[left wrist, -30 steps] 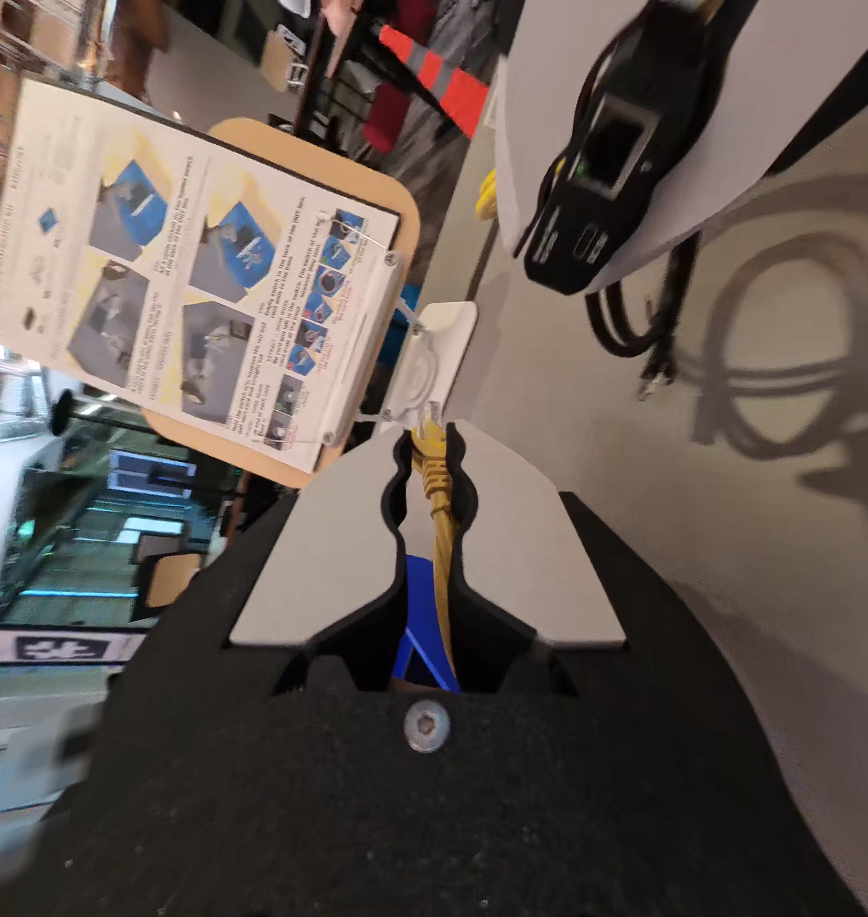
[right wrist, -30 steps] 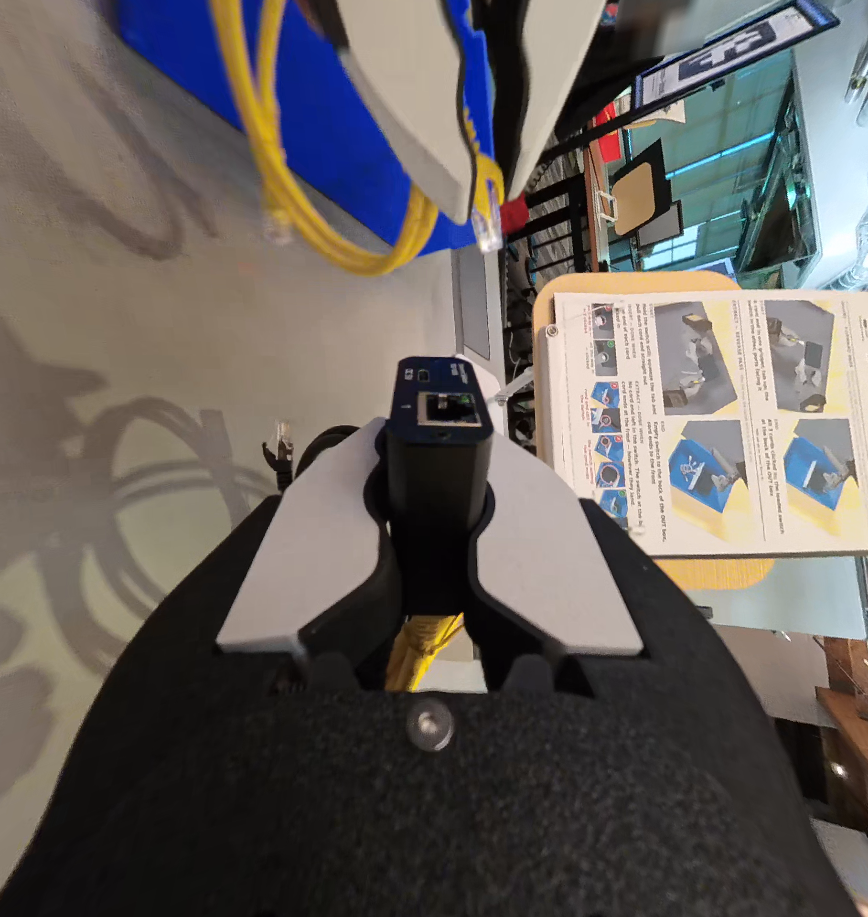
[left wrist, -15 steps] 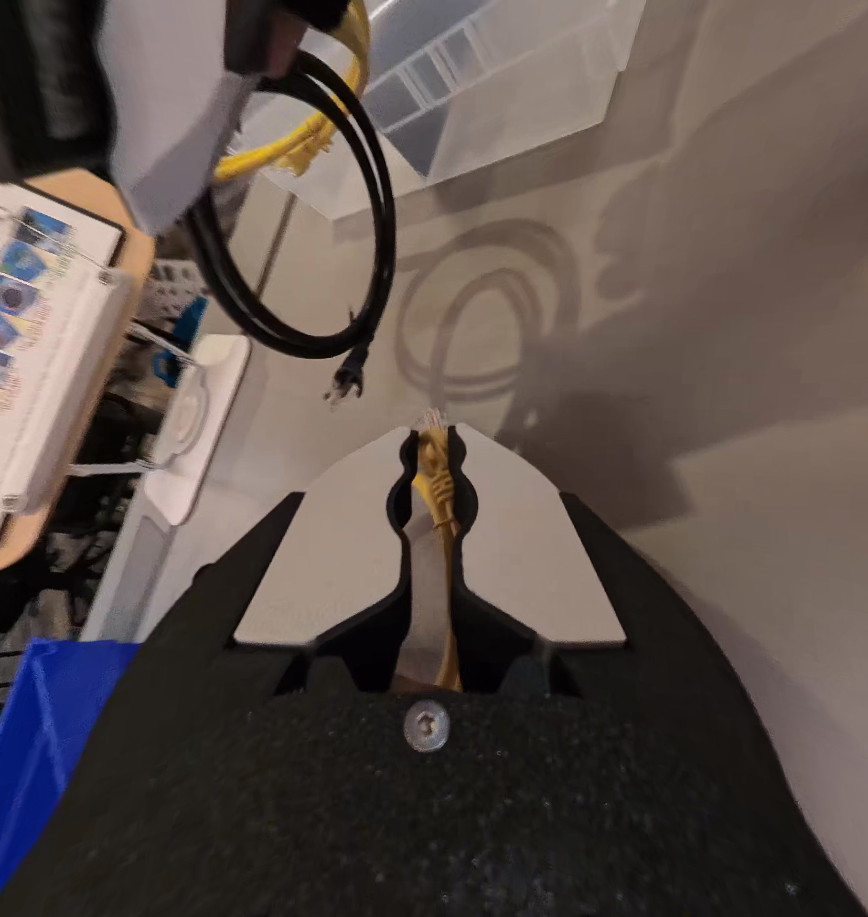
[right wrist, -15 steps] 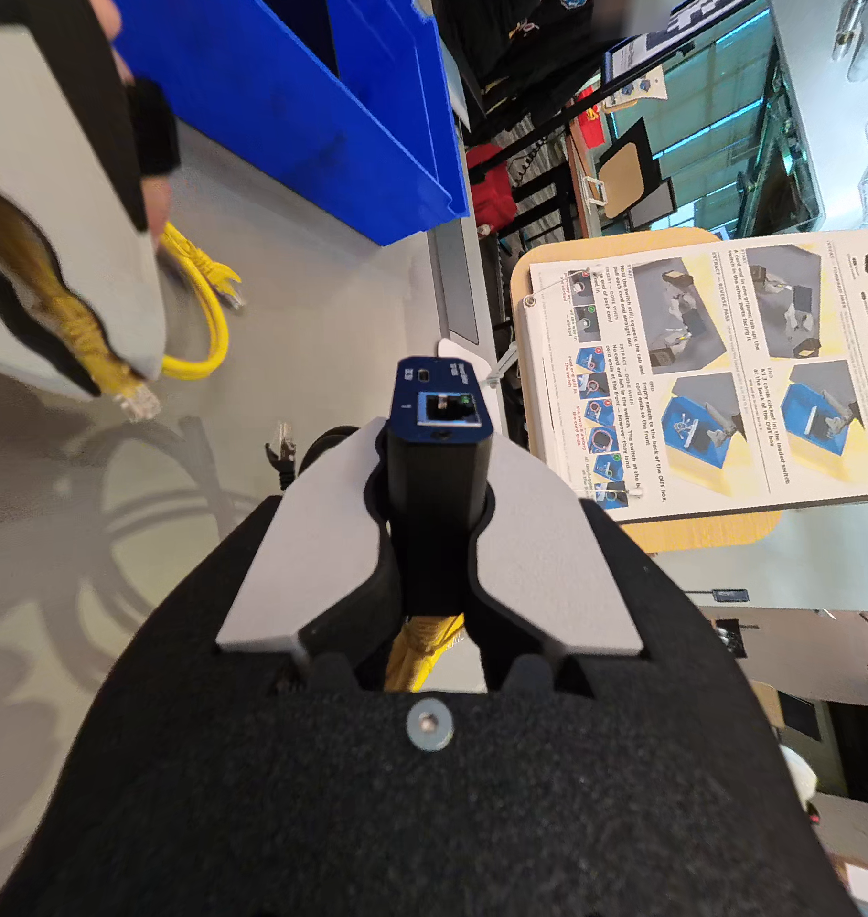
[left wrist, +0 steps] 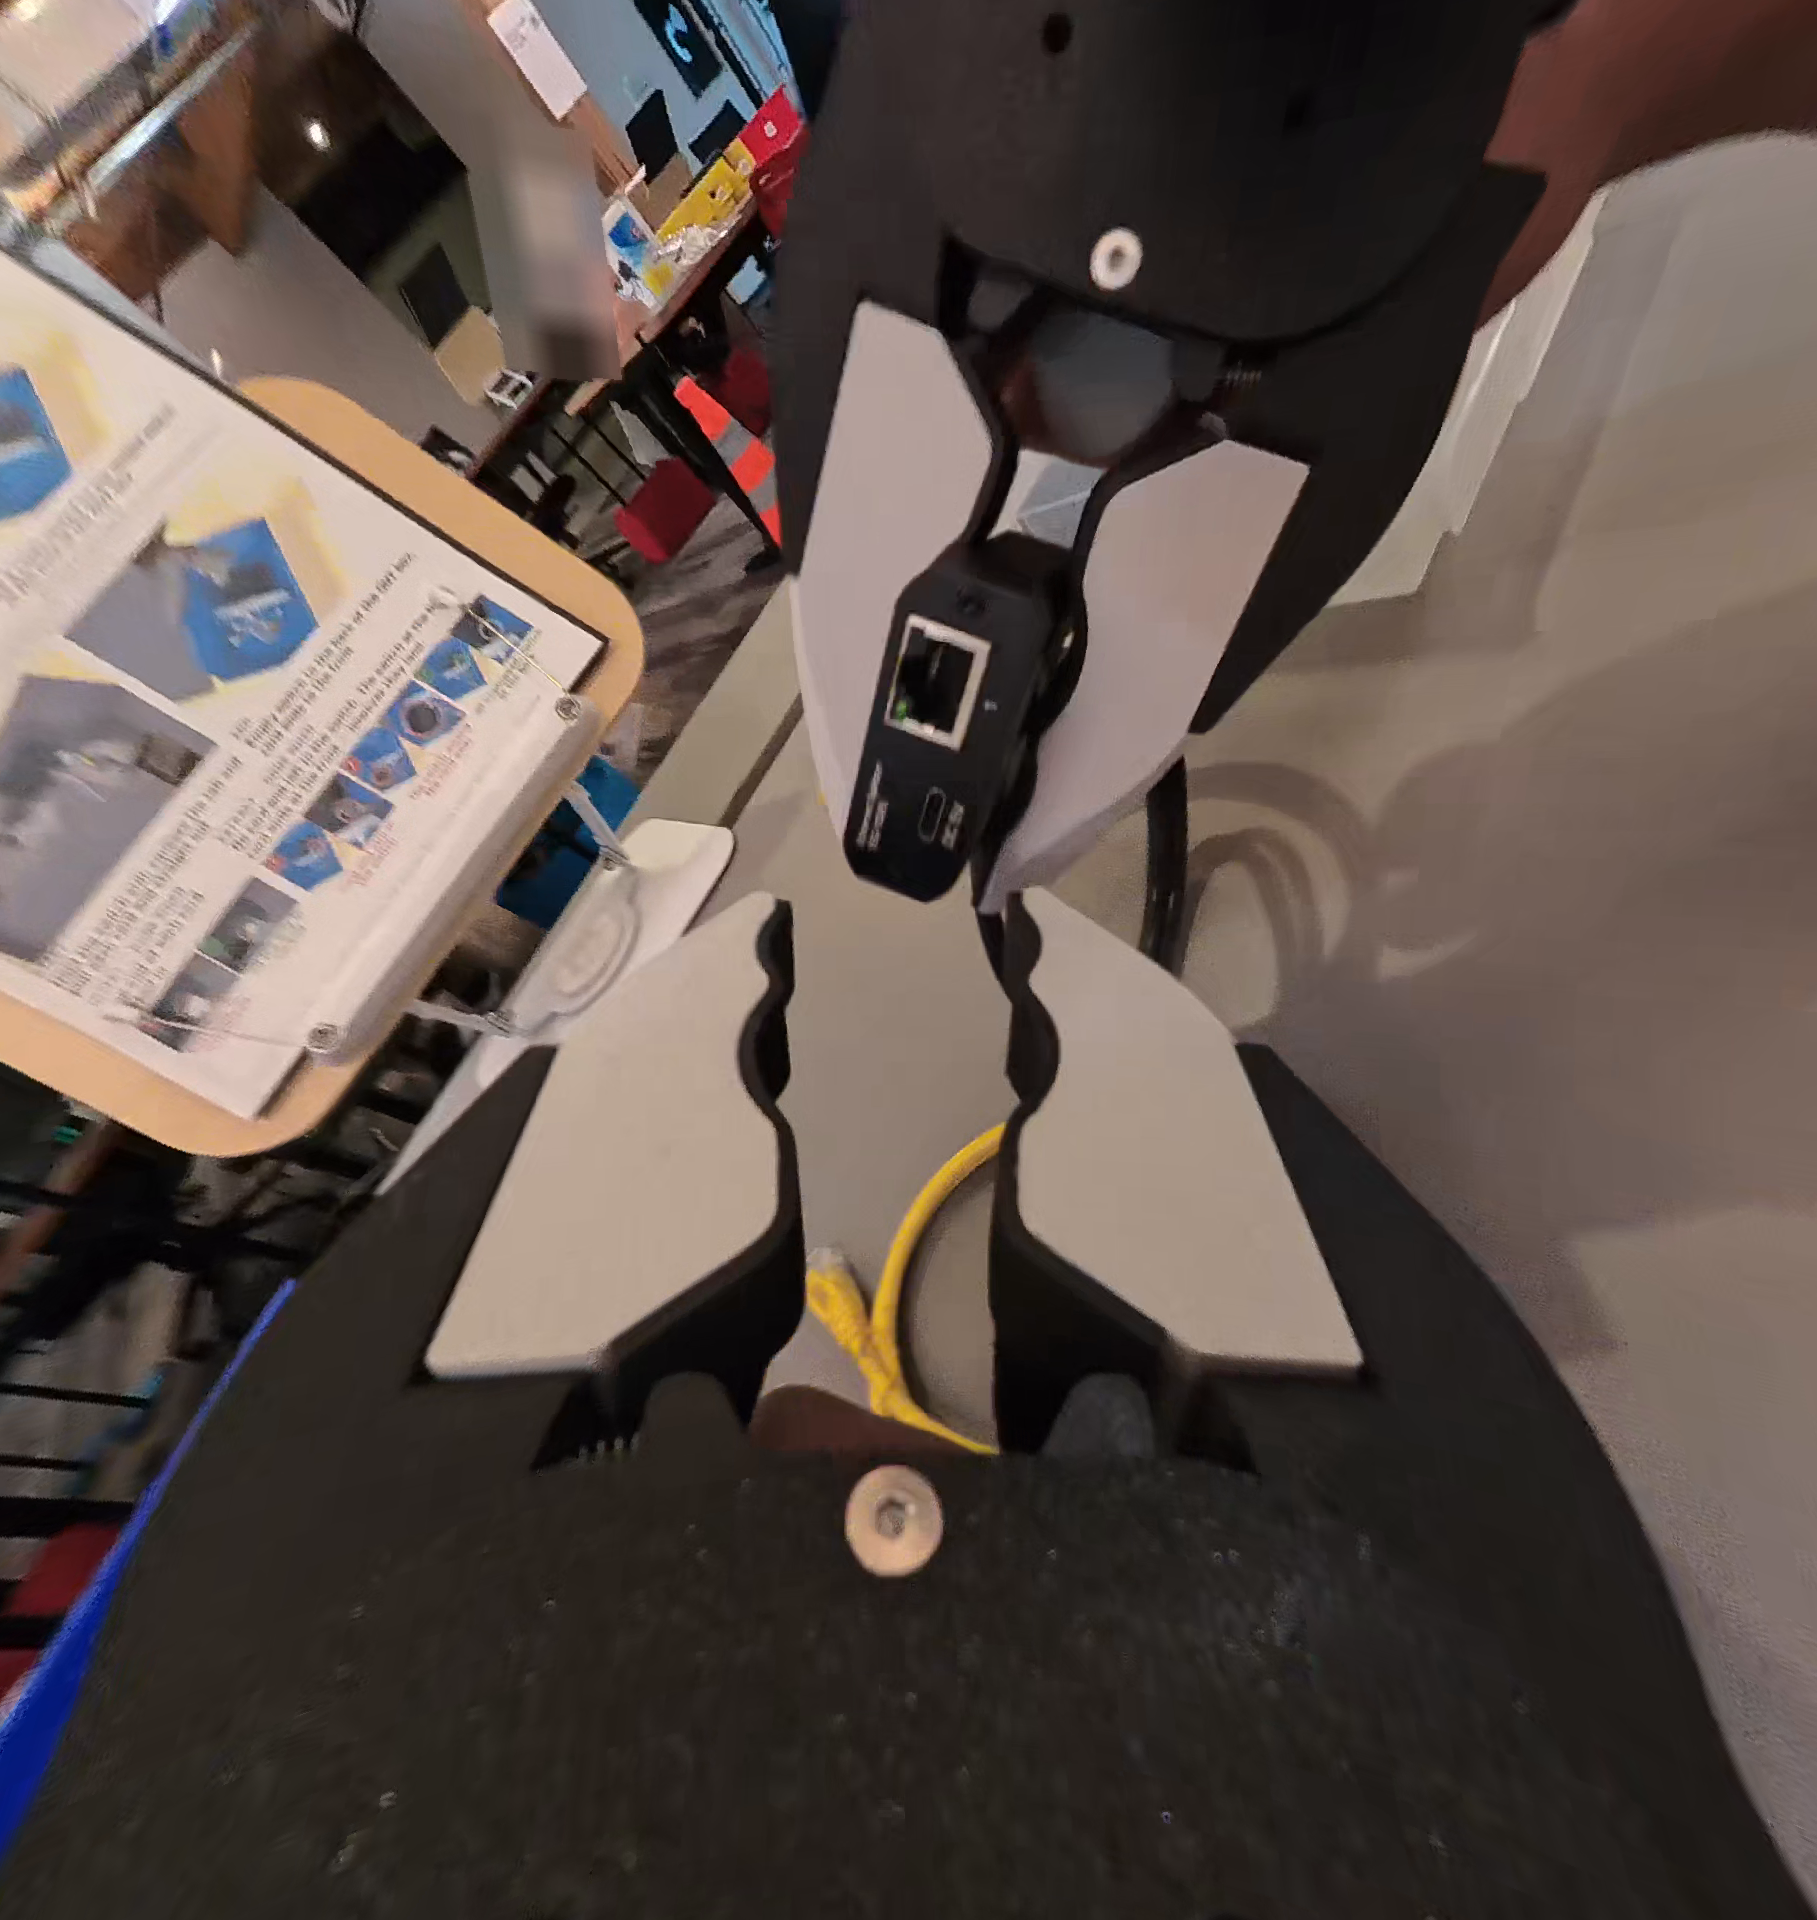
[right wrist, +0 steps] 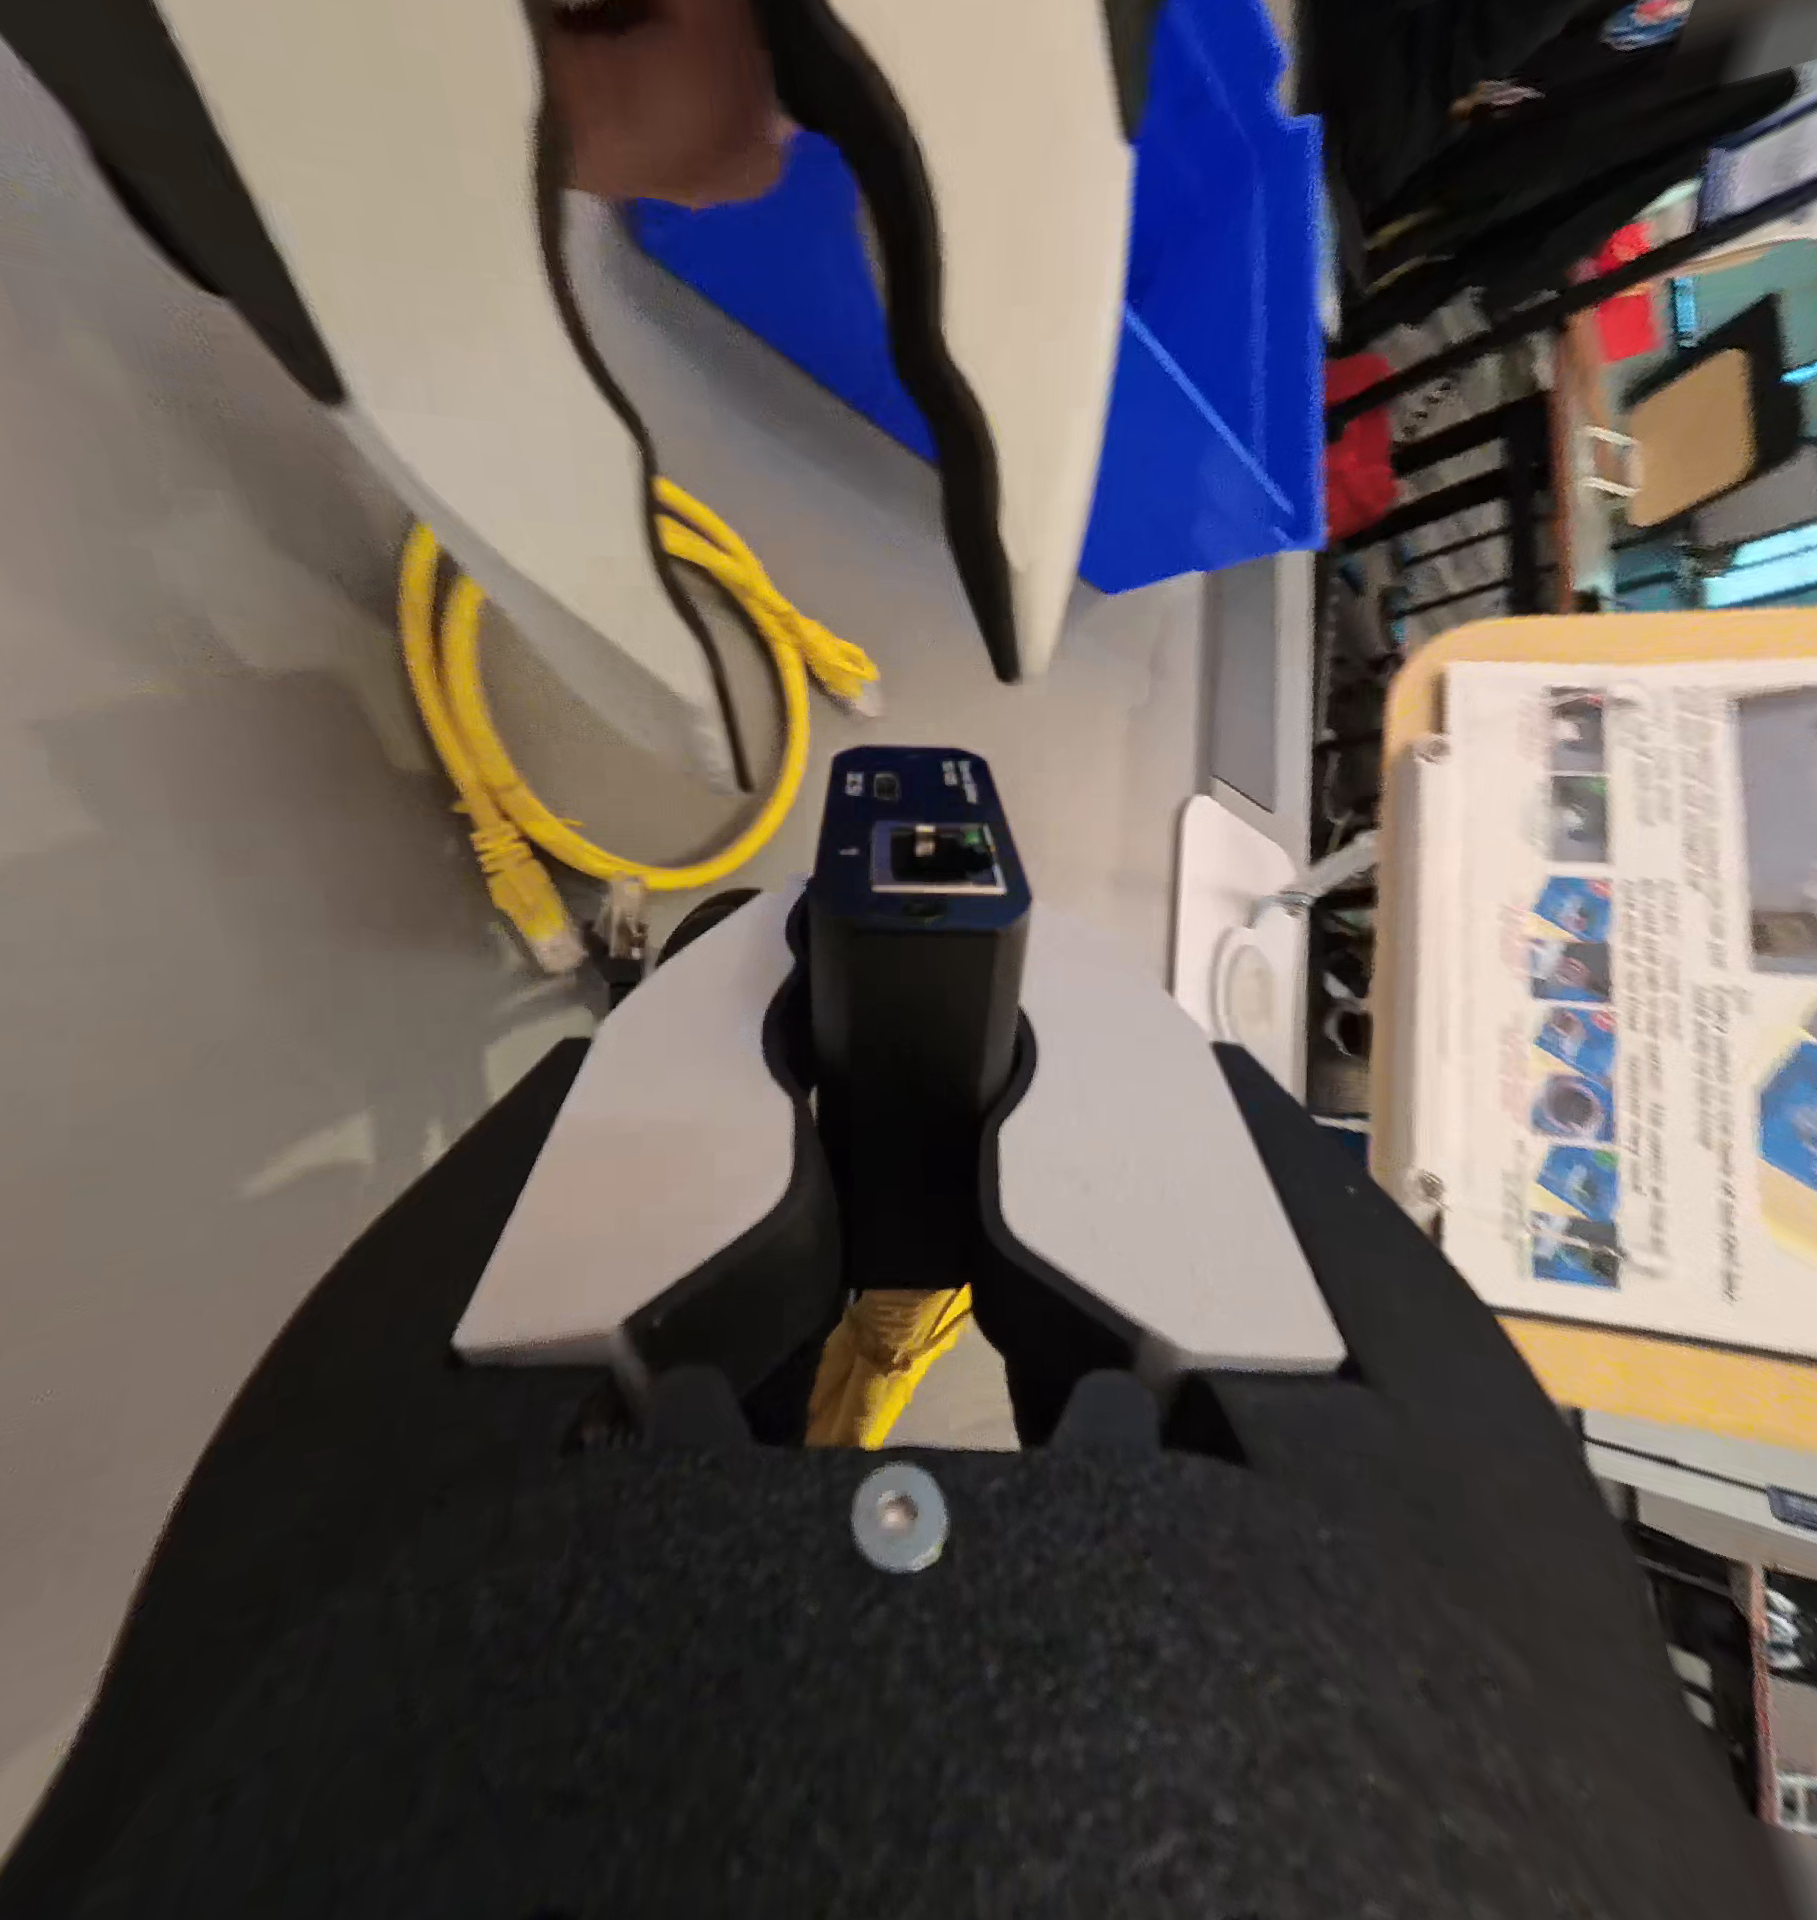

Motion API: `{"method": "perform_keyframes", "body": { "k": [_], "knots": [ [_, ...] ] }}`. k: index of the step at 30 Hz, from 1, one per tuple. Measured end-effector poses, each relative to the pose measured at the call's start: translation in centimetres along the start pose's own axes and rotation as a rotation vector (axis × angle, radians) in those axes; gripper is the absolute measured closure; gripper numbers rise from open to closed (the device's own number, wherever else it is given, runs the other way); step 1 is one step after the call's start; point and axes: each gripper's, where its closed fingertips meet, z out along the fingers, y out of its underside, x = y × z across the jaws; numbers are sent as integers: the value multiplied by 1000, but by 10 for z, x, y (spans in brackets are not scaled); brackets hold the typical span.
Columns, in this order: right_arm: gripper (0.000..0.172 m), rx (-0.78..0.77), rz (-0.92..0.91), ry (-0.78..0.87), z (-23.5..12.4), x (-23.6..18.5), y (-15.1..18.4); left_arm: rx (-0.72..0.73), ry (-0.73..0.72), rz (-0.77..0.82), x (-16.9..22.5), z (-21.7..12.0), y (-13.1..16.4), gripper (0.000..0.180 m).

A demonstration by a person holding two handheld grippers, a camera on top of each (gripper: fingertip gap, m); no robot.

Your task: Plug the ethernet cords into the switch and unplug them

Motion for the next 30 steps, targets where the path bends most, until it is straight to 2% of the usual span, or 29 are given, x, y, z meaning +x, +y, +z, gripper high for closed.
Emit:
{"method": "perform_keyframes", "body": {
  "k": [5,8,9,16,21,24,26,28,30],
  "knots": [
    [145,-32,-51,-54,7,-14,-10,84,46,93,13,-8,-14,147],
    [145,-29,-73,-74,7,-20,-17,83,45,124,14,-8,-19,150],
    [145,-37,-84,-67,8,-20,-18,79,57,149,17,-8,-18,155],
    [143,-56,-158,44,7,-6,-11,47,2,209,7,-10,-15,157],
    [129,9,-1,147,-21,29,3,116,-34,120,-15,-23,-15,157],
    [120,148,294,31,-34,37,7,128,-79,95,-29,-27,-16,158],
    [101,173,448,-69,-28,33,14,154,-82,81,-31,-29,-21,158],
    [100,142,468,-54,-11,31,22,184,-67,71,-28,-31,-28,158],
    [110,119,412,-32,7,23,24,216,-52,59,-24,-34,-36,158]
  ]
}}
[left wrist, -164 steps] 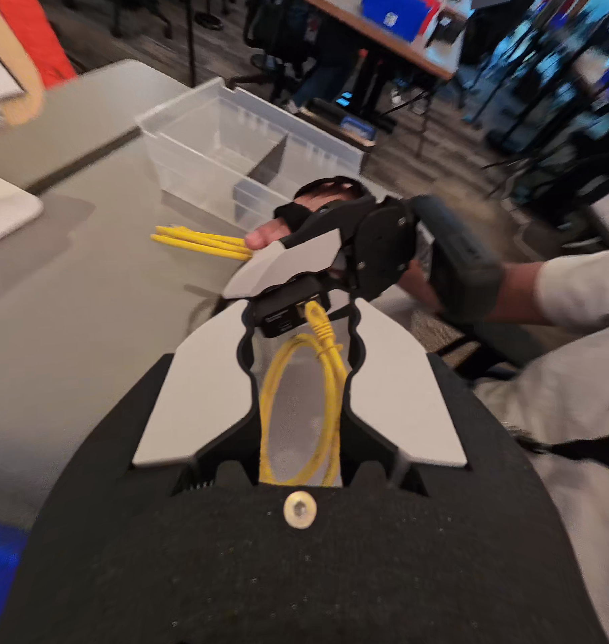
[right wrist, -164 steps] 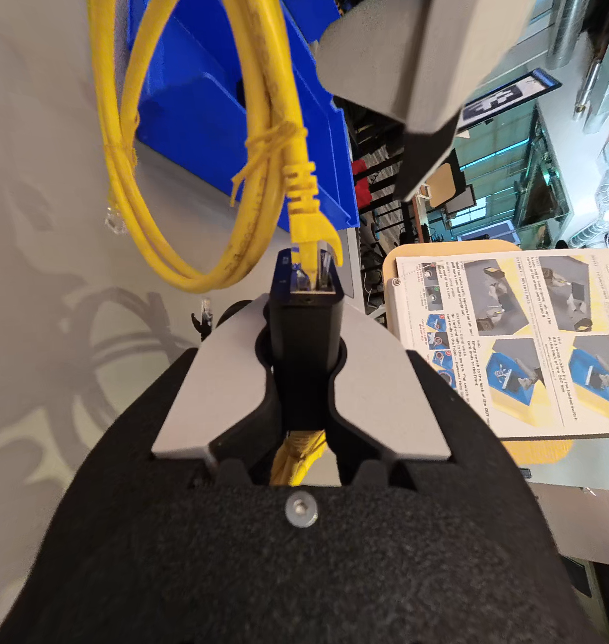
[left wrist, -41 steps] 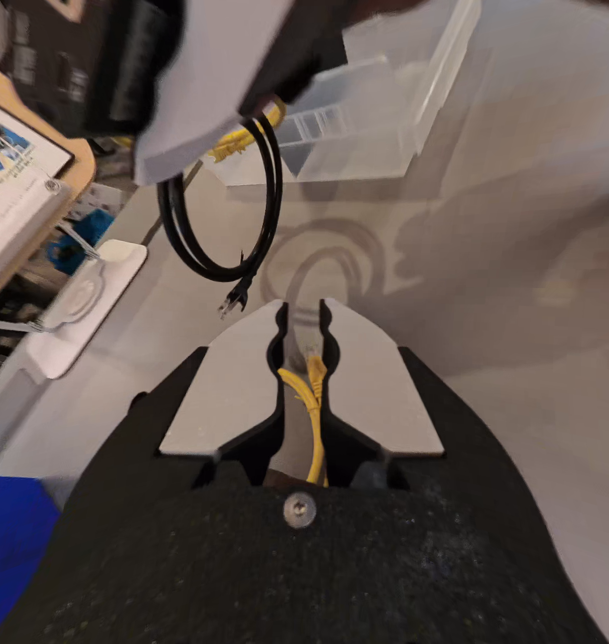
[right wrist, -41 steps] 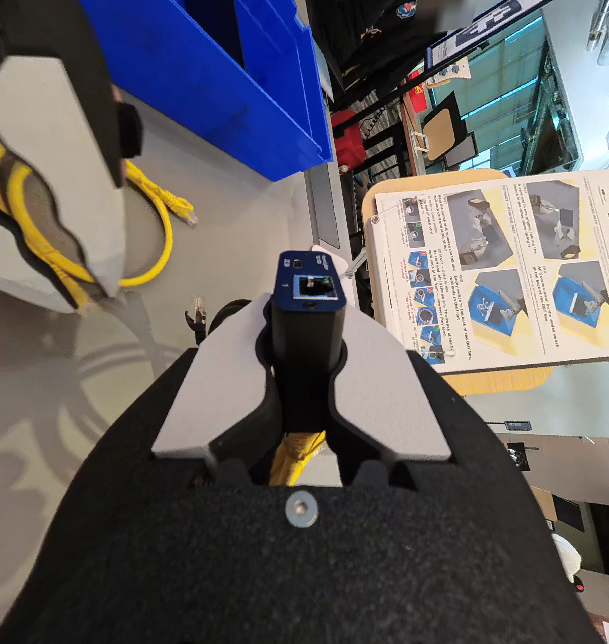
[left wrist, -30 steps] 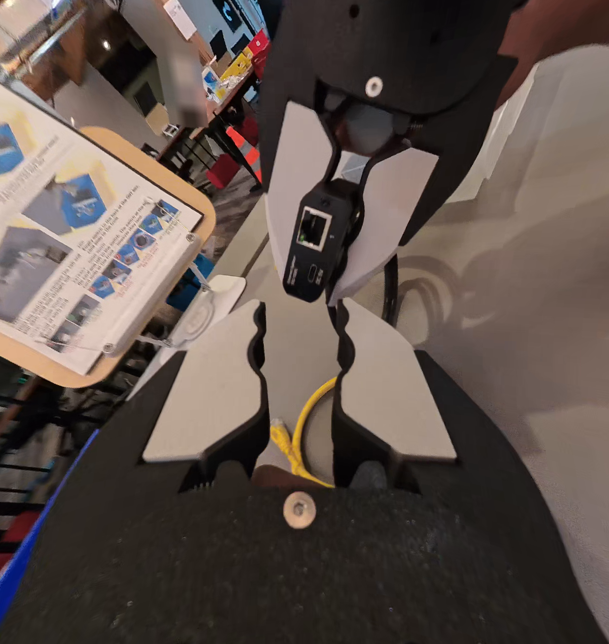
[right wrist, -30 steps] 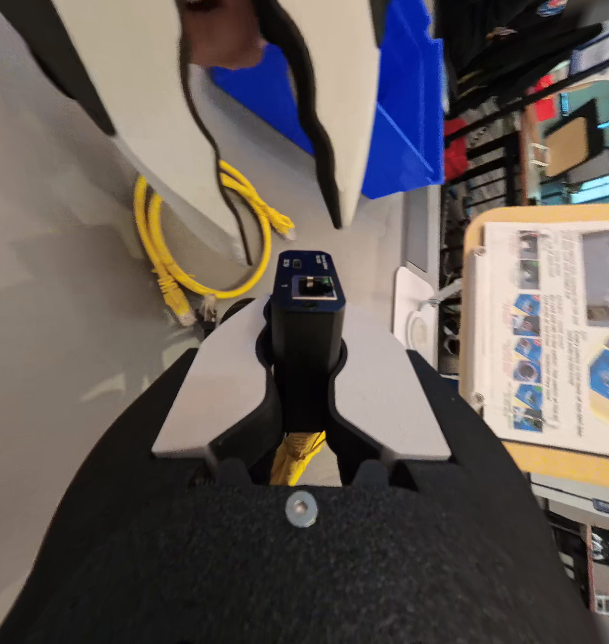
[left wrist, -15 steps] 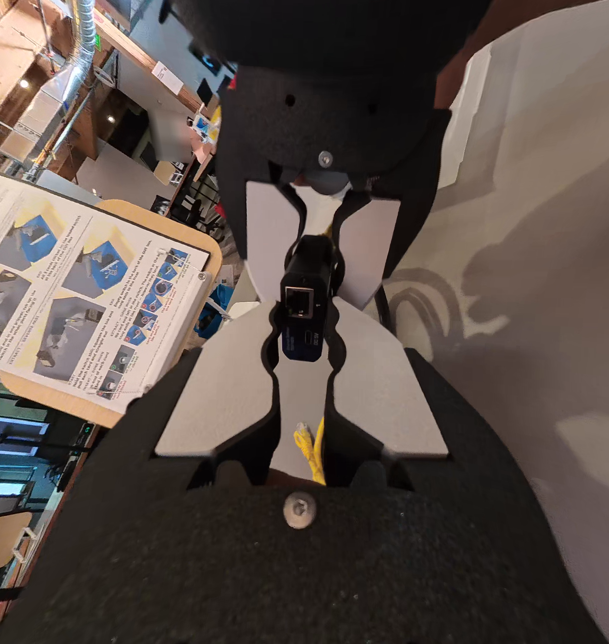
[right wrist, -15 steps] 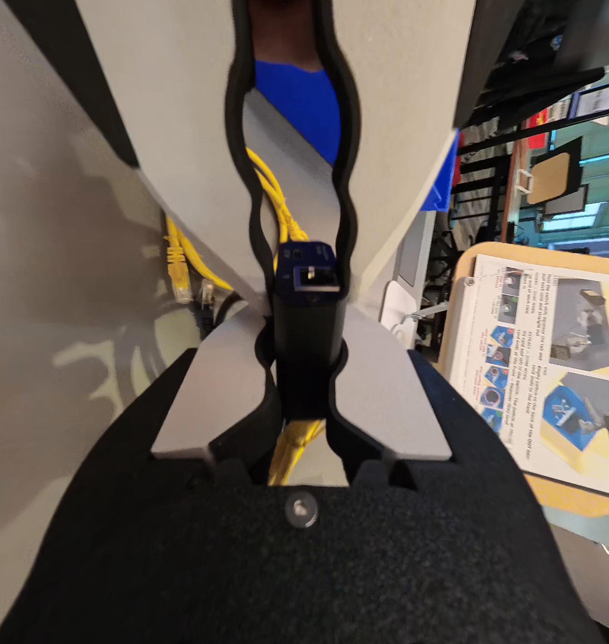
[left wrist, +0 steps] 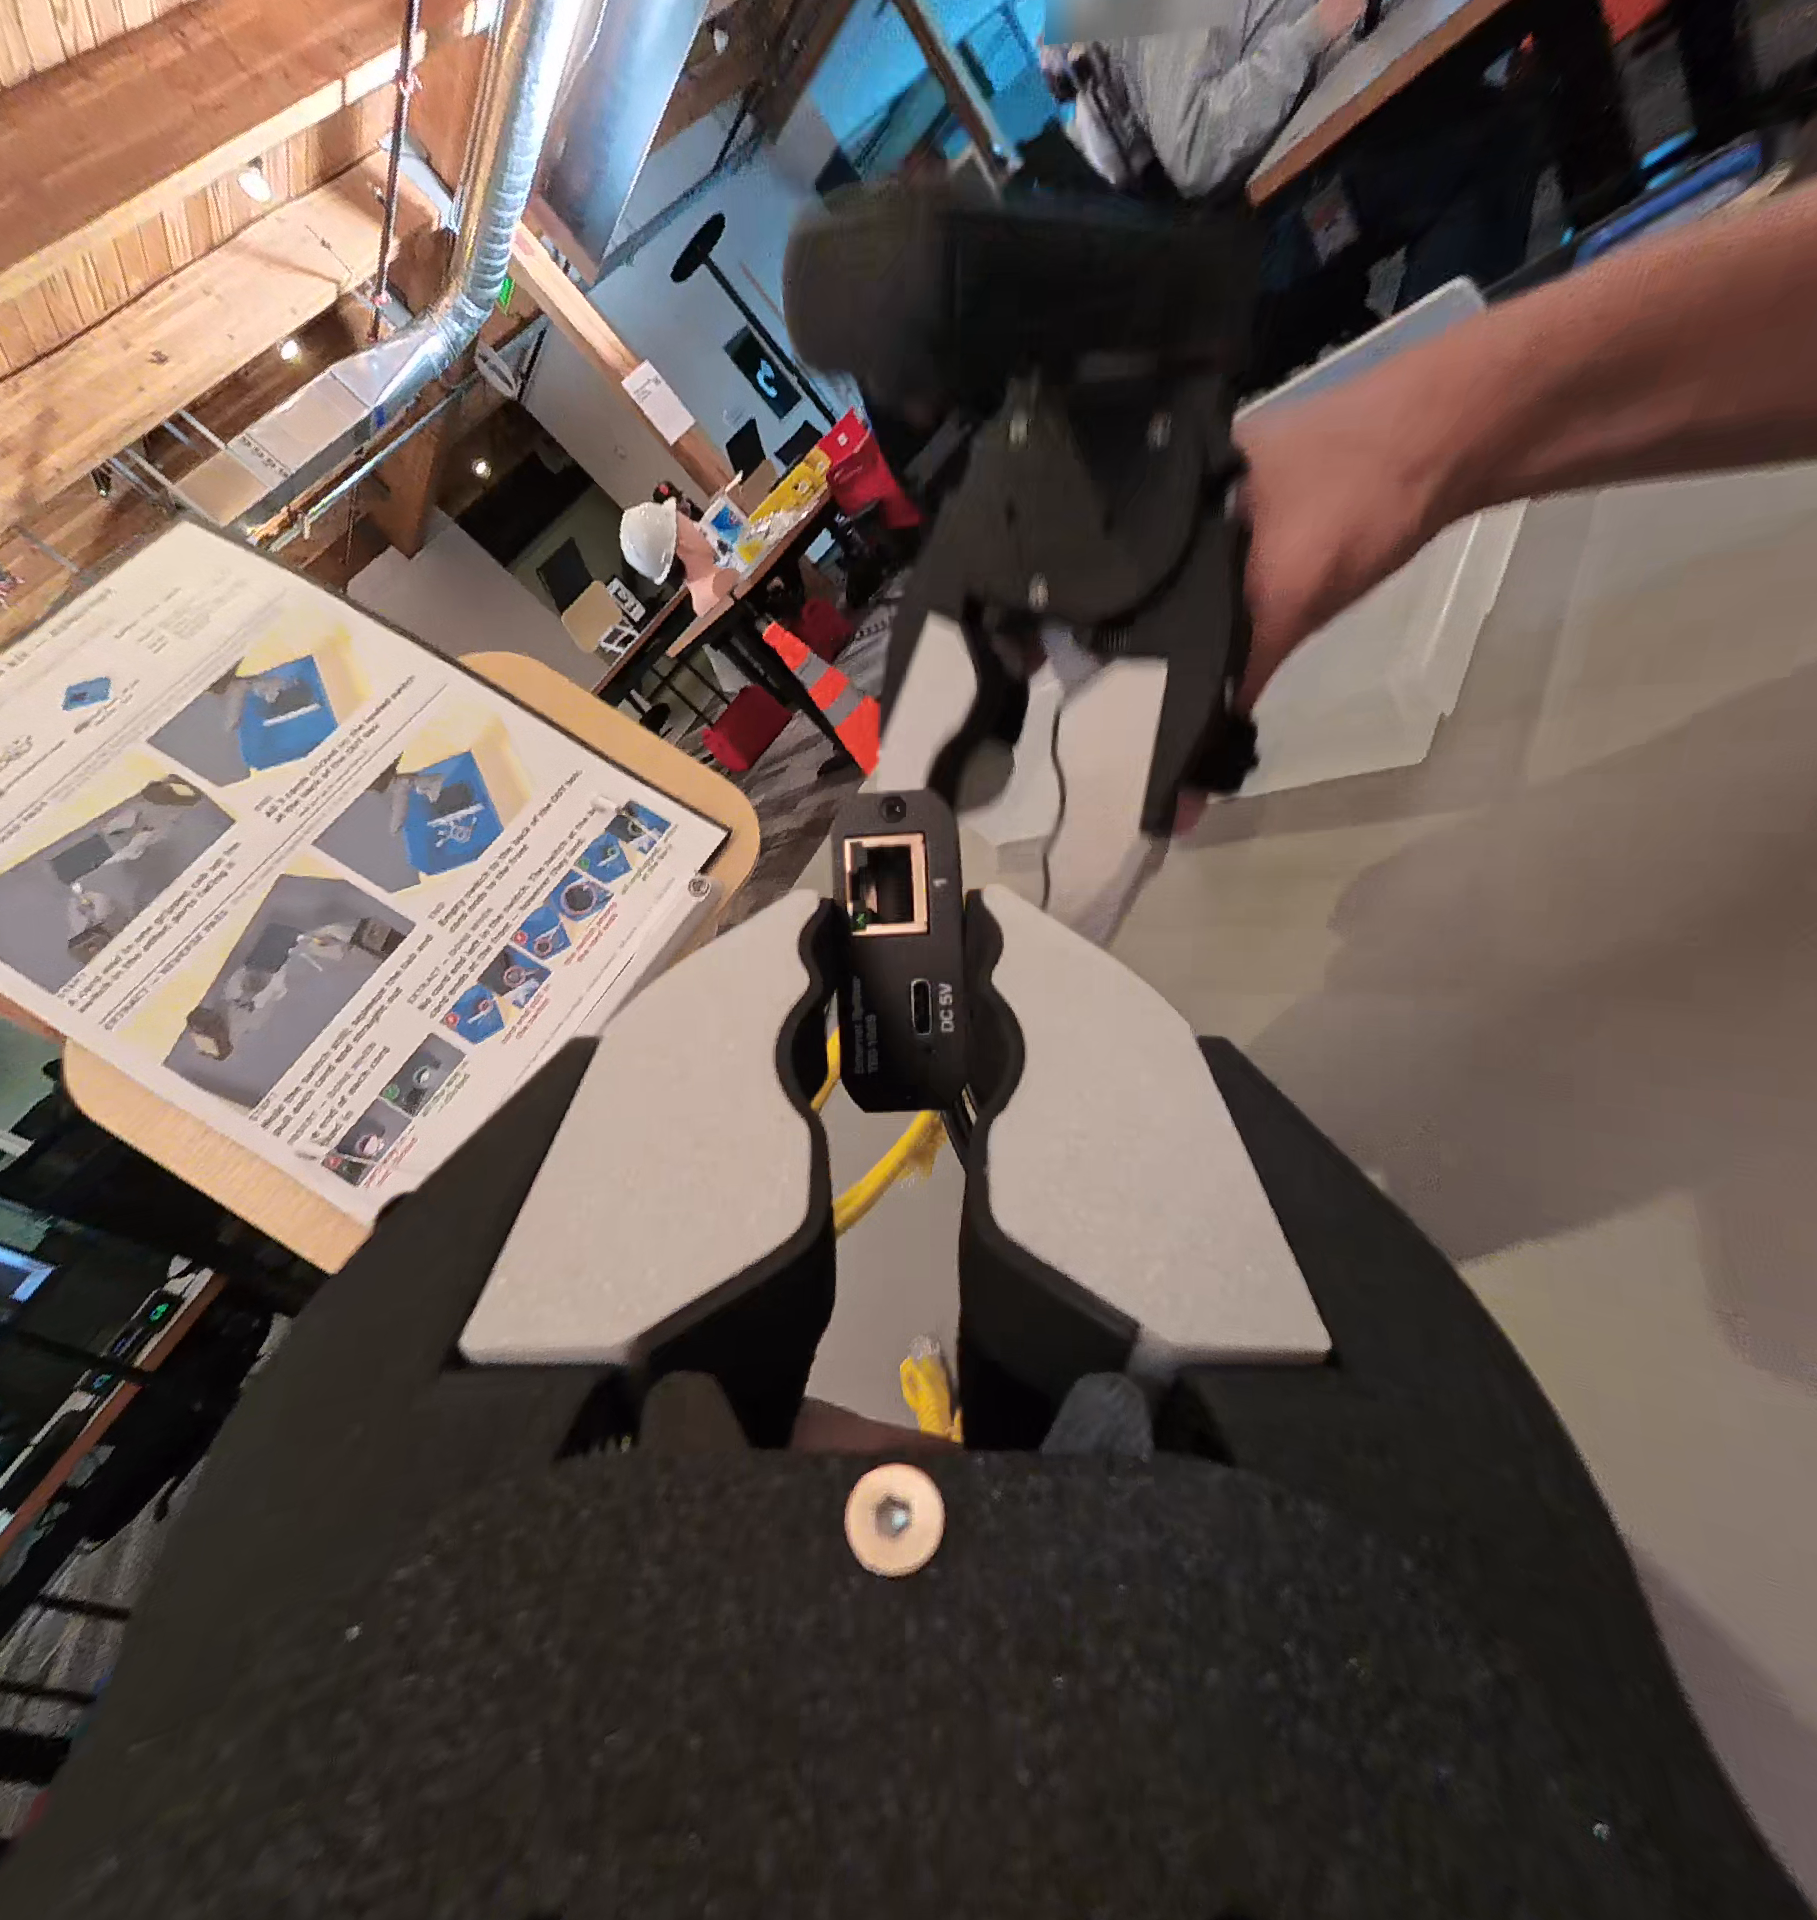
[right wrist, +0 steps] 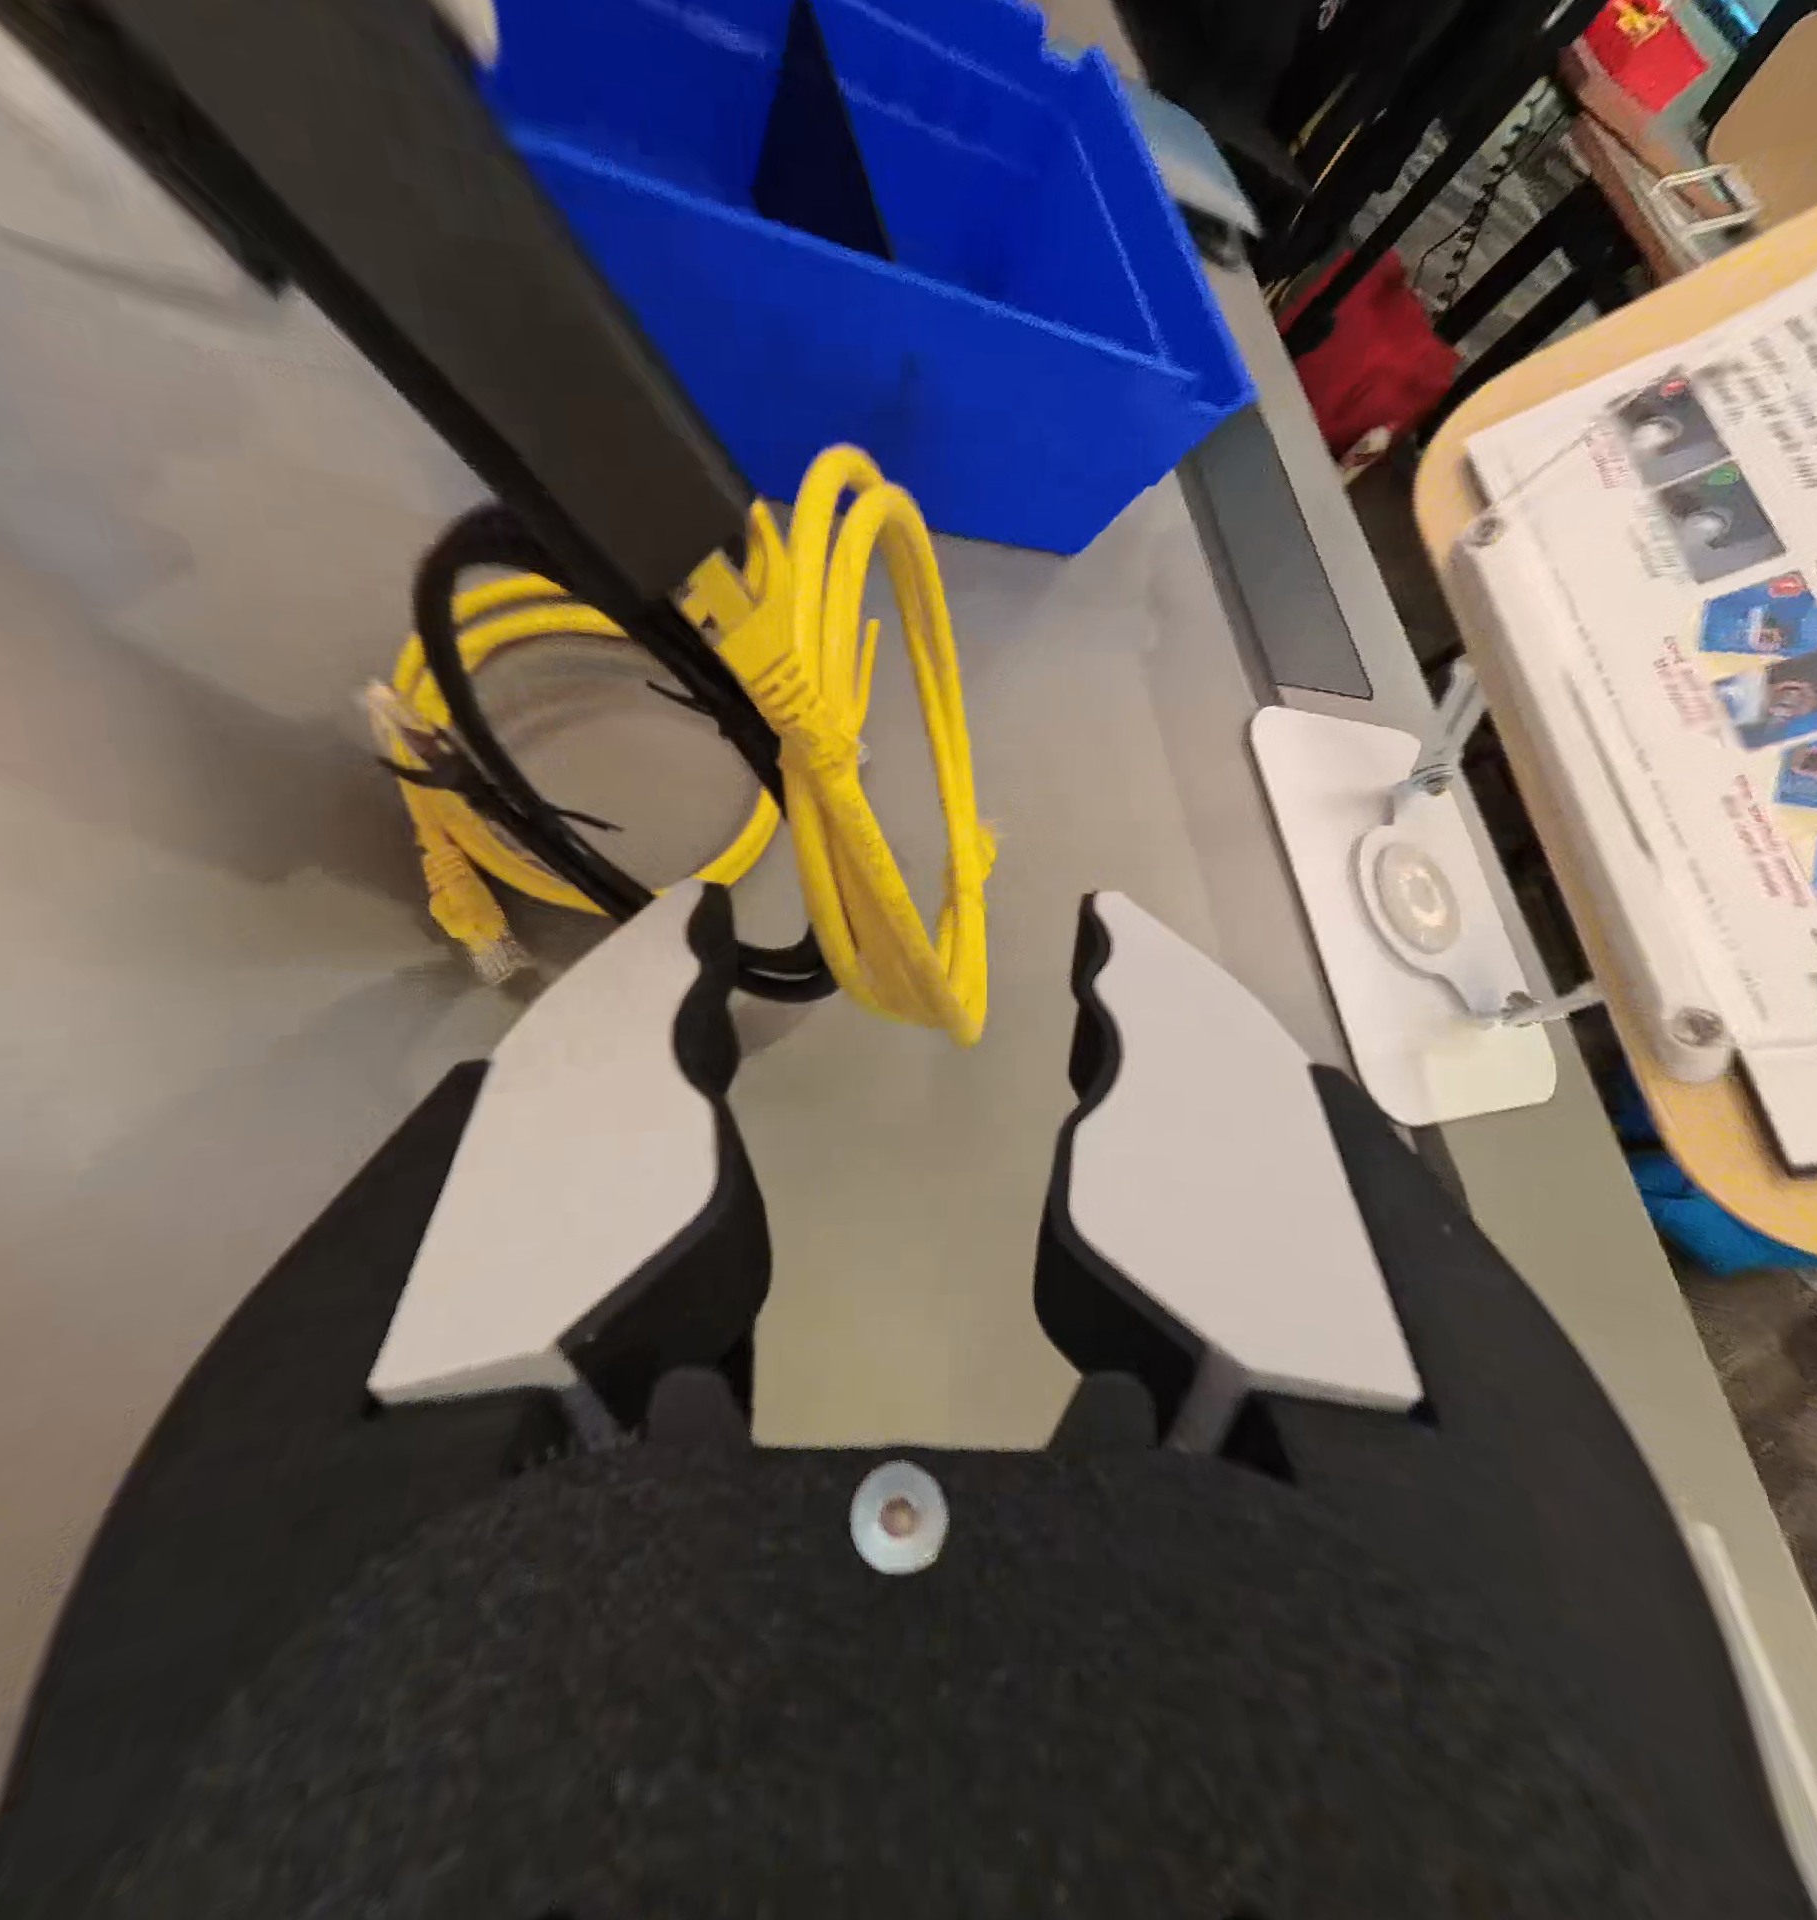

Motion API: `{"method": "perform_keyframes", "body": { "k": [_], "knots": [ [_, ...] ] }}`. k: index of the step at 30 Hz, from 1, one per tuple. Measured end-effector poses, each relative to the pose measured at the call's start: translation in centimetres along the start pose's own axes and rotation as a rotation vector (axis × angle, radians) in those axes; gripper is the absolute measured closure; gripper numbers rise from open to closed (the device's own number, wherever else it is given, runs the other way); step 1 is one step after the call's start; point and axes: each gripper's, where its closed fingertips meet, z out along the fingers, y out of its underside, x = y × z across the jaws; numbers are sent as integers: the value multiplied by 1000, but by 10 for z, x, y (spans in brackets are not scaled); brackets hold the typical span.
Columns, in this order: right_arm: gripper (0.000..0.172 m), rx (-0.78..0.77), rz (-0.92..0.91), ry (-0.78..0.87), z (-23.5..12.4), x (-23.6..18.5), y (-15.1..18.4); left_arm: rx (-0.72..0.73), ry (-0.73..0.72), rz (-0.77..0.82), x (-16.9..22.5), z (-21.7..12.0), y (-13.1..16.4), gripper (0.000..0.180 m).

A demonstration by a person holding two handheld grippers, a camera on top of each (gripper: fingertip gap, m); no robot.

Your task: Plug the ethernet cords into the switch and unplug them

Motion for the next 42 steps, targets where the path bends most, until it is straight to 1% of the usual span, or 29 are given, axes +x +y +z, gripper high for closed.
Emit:
{"method": "perform_keyframes", "body": {
  "k": [2,4,5,7,9,13,15,18,20,22,23,25,27,29,30,31,32,33,35,36,37,38,40,41,42],
  "knots": [
    [123,-49,-45,-35,17,-15,9,17,2,0,1,-1,-6,158],
    [157,-61,-113,22,23,-15,11,31,15,4,3,-3,-9,158],
    [159,-57,-125,30,22,-13,10,36,9,7,2,-4,-10,158],
    [159,-51,-104,45,11,-3,6,39,-14,-1,-3,-6,-6,158],
    [159,-85,-135,105,-3,12,8,-9,-3,-49,-6,-2,9,158],
    [159,-316,-220,170,-26,24,22,-170,81,-262,-1,11,46,158],
    [159,-399,-269,208,-35,27,22,-254,131,-355,5,15,63,157],
    [159,-501,-343,252,-38,28,24,-339,176,-447,14,16,76,156],
    [159,-505,-357,275,-34,29,23,-391,167,-567,14,13,80,151],
    [159,-522,-346,308,-34,34,25,-490,167,-752,16,6,88,139],
    [159,-536,-346,329,-36,38,27,-513,165,-846,15,2,89,140],
    [159,-546,-356,363,-40,45,28,-480,240,-1023,23,-5,83,144],
    [159,-546,-372,382,-43,47,26,-392,293,-1094,25,-8,77,143],
    [159,-551,-413,417,-44,49,21,-283,270,-1065,18,-9,75,142],
    [159,-554,-435,434,-44,49,18,-201,268,-1005,15,-9,70,135],
    [159,-557,-457,446,-45,49,14,-141,267,-936,14,-10,65,117],
    [159,-555,-473,454,-45,48,10,-131,245,-886,13,-10,65,115],
    [159,-553,-483,458,-44,46,7,-165,227,-828,13,-8,68,118],
    [159,-552,-503,470,-44,44,0,-309,183,-652,15,-7,83,116],
    [159,-563,-514,477,-44,44,-1,-388,131,-557,11,-6,92,111],
    [159,-581,-531,487,-44,44,-1,-440,82,-483,8,-5,95,110],
    [160,-604,-555,498,-44,43,-1,-470,66,-427,8,-3,95,110],
    [159,-645,-607,520,-42,42,-1,-512,95,-369,17,3,89,104],
    [159,-642,-634,530,-39,41,-2,-538,110,-348,21,6,88,102],
    [159,-625,-655,533,-36,39,-4,-563,104,-322,21,9,89,105]
  ]
}}
